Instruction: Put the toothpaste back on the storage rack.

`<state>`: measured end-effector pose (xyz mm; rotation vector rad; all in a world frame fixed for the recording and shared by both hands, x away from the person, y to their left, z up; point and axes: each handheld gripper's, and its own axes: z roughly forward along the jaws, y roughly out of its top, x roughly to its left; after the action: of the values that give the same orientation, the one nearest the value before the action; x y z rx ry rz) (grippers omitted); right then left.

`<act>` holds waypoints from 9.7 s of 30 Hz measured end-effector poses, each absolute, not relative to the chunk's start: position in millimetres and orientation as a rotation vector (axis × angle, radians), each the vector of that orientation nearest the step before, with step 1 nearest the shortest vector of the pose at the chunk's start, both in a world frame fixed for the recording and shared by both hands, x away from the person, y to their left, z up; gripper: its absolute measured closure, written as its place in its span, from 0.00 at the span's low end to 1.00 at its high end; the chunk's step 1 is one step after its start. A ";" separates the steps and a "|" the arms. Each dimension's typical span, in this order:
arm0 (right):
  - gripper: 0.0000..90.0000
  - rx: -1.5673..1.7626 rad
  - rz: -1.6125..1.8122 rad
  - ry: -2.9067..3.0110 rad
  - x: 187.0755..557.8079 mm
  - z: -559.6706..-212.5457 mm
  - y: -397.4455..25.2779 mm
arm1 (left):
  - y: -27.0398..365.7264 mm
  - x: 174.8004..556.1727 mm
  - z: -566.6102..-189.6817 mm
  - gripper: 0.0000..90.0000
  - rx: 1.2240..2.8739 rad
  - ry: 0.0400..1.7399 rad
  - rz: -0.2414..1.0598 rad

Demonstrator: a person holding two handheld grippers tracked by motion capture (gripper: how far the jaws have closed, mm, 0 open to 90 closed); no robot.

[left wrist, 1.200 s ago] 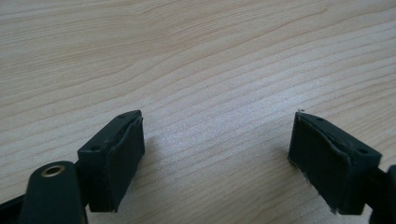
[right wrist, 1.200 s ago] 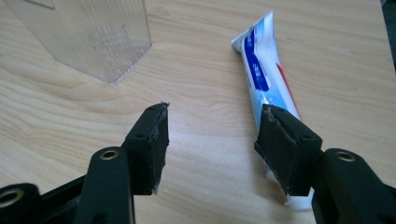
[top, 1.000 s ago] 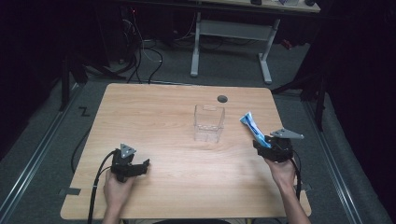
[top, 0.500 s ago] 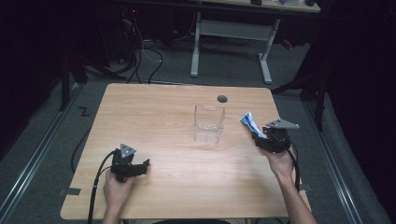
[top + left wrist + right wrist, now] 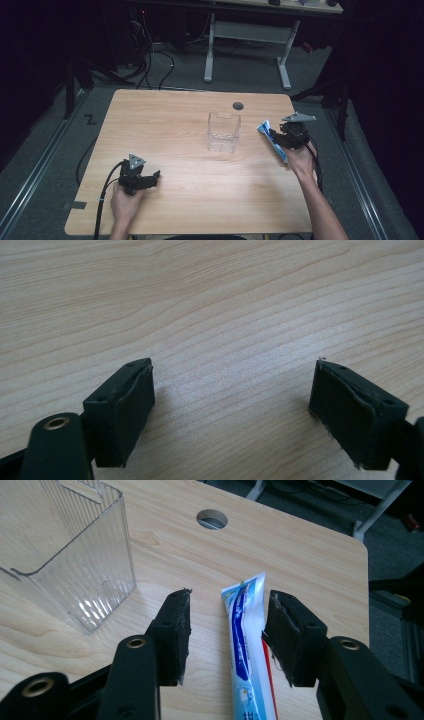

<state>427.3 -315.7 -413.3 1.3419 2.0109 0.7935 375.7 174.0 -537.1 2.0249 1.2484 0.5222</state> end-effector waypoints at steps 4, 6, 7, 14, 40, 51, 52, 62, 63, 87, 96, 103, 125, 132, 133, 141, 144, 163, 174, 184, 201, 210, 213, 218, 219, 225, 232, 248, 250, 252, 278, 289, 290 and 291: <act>0.54 1.353 0.747 2.036 440.1 -414.1 -310.9 | 174.1 375.7 -537.0 0.21 2.025 1.248 0.521; 0.54 1.359 0.718 2.047 446.6 -415.7 -310.2 | 174.0 375.7 -537.1 0.21 2.025 1.248 0.522; 0.55 1.370 0.711 2.056 449.7 -416.7 -310.0 | 174.0 375.7 -537.1 0.21 2.025 1.248 0.522; 0.54 1.405 0.615 2.090 465.5 -428.9 -307.5 | 173.9 375.7 -537.1 0.21 2.023 1.249 0.522; 0.57 1.497 0.403 2.151 499.4 -475.7 -305.1 | 173.8 375.7 -537.1 0.21 2.025 1.248 0.524; 0.59 1.526 0.352 2.159 507.2 -486.7 -309.8 | 173.7 375.7 -537.2 0.21 2.025 1.248 0.524; 0.59 1.533 0.349 2.153 507.9 -487.5 -310.7 | 173.8 375.7 -537.1 0.21 2.026 1.248 0.523; 0.57 1.602 0.359 2.166 515.1 -492.3 -317.1 | 173.8 375.7 -537.1 0.21 2.025 1.248 0.523; 0.57 1.616 0.357 2.172 516.1 -492.7 -317.9 | 173.8 375.7 -537.1 0.21 2.025 1.248 0.524; 0.76 1.804 0.401 2.170 528.0 -494.6 -337.9 | 173.7 375.7 -537.2 0.21 2.025 1.248 0.523; 0.80 1.834 0.477 2.201 523.9 -490.9 -341.0 | 173.8 375.7 -537.1 0.21 2.025 1.249 0.523; 0.80 1.805 0.537 2.254 516.0 -483.4 -334.9 | 173.8 375.7 -537.1 0.21 2.025 1.248 0.523; 0.80 1.588 0.817 2.338 476.0 -440.2 -316.4 | 174.0 375.7 -537.0 0.21 2.025 1.249 0.522; 0.80 1.566 0.868 2.340 462.1 -439.6 -319.1 | 173.8 375.7 -537.1 0.21 2.026 1.248 0.523; 0.79 1.563 0.877 2.337 460.2 -439.3 -319.4 | 173.8 375.7 -537.1 0.21 2.026 1.248 0.523; 0.79 1.533 0.967 2.317 445.3 -435.5 -319.6 | 173.8 375.7 -537.1 0.21 2.025 1.248 0.523; 0.79 1.507 0.994 2.319 440.7 -433.5 -318.2 | 173.8 375.7 -537.1 0.21 2.025 1.248 0.523; 0.79 1.368 1.168 2.306 419.0 -407.4 -298.8 | 173.8 375.7 -537.1 0.21 2.025 1.248 0.523; 0.79 1.320 1.237 2.291 418.2 -394.7 -289.5 | 173.8 375.7 -537.1 0.21 2.025 1.248 0.523; 0.79 1.273 1.243 2.301 422.5 -385.6 -277.6 | 173.8 375.7 -537.1 0.21 2.025 1.248 0.523; 0.79 1.233 1.257 2.305 433.2 -372.6 -262.1 | 173.8 375.7 -537.1 0.21 2.026 1.248 0.523; 0.79 1.215 1.262 2.288 439.1 -364.5 -255.6 | 173.8 375.7 -537.1 0.21 2.026 1.248 0.523; 0.79 1.214 1.270 2.278 442.7 -361.6 -254.1 | 173.8 375.7 -537.1 0.21 2.025 1.248 0.523; 0.79 1.215 1.276 2.257 449.6 -355.9 -250.1 | 173.8 375.7 -537.1 0.21 2.026 1.248 0.522; 0.79 1.212 1.280 2.252 451.3 -354.9 -249.1 | 173.8 375.7 -537.1 0.21 2.025 1.248 0.522; 0.79 1.202 1.299 2.234 461.1 -347.9 -241.3 | 173.8 375.7 -537.1 0.21 2.026 1.248 0.522; 0.79 1.181 1.292 2.235 469.3 -344.9 -228.8 | 173.7 375.7 -537.2 0.21 2.025 1.248 0.524; 0.79 1.200 1.312 2.202 484.8 -341.4 -215.3 | 173.8 375.7 -537.1 0.21 2.026 1.248 0.523; 0.79 1.201 1.311 2.198 486.8 -341.0 -214.0 | 173.9 375.7 -537.1 0.21 2.027 1.247 0.523; 0.79 1.202 1.309 2.195 488.9 -340.2 -212.6 | 173.8 375.7 -537.1 0.21 2.027 1.247 0.523; 0.79 1.260 1.272 2.149 513.9 -344.3 -201.5 | 173.9 375.7 -537.1 0.21 2.027 1.247 0.524; 0.79 1.250 1.195 2.190 517.3 -360.5 -194.4 | 173.8 375.7 -537.1 0.21 2.027 1.248 0.523; 0.79 1.258 1.194 2.190 517.0 -361.7 -194.2 | 173.9 375.7 -537.1 0.21 2.027 1.248 0.523; 0.79 1.255 1.200 2.191 517.0 -363.1 -194.3 | 173.9 375.7 -537.1 0.21 2.027 1.248 0.523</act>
<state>517.0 -194.3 -363.1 1.2554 2.1908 1.1996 375.7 173.9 -537.1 2.0269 1.2476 0.5235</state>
